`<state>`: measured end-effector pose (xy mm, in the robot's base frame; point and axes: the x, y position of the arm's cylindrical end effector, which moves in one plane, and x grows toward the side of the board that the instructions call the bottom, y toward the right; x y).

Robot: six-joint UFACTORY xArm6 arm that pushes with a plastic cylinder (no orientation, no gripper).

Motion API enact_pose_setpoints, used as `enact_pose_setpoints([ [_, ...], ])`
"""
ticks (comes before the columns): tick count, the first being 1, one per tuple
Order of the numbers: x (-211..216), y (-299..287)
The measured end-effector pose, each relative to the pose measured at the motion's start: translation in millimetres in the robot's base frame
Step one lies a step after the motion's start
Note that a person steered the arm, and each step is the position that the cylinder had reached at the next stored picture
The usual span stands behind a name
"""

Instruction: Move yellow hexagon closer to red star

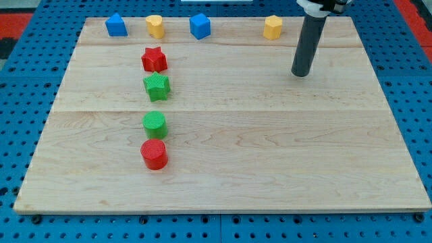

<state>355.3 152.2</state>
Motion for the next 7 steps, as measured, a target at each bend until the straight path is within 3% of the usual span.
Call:
enact_pose_setpoints([
  [1, -1, -5],
  [3, -106, 16],
  [6, -148, -46],
  [7, -141, -78],
])
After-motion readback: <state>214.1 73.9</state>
